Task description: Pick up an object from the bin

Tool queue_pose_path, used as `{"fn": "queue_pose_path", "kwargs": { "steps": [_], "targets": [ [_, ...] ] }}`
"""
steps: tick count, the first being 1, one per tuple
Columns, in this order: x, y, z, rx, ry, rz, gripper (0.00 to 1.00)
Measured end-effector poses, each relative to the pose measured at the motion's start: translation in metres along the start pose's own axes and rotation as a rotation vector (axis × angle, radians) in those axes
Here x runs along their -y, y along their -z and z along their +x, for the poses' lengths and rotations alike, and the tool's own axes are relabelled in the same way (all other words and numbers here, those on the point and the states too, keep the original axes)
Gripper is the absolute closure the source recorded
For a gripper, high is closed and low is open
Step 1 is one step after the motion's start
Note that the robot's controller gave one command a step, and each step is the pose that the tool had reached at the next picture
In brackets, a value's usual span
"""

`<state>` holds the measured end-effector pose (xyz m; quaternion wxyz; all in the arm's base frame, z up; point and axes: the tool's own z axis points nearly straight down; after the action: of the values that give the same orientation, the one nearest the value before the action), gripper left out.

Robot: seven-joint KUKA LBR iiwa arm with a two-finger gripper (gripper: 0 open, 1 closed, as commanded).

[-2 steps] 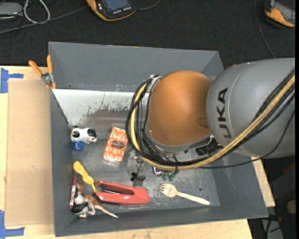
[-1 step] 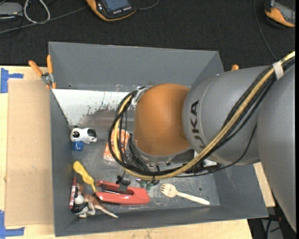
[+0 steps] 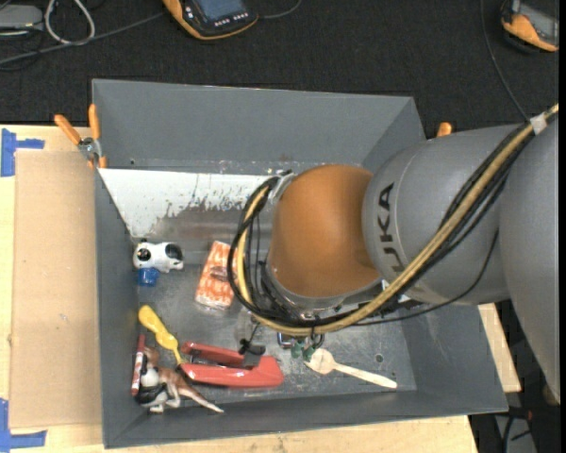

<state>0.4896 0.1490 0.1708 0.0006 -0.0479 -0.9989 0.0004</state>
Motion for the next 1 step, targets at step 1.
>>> {"fn": "queue_pose_path", "kwargs": {
  "steps": [1],
  "targets": [
    [0.0455,0.0042,-0.0094,-0.007,0.032,0.000,0.00]
  ]
}}
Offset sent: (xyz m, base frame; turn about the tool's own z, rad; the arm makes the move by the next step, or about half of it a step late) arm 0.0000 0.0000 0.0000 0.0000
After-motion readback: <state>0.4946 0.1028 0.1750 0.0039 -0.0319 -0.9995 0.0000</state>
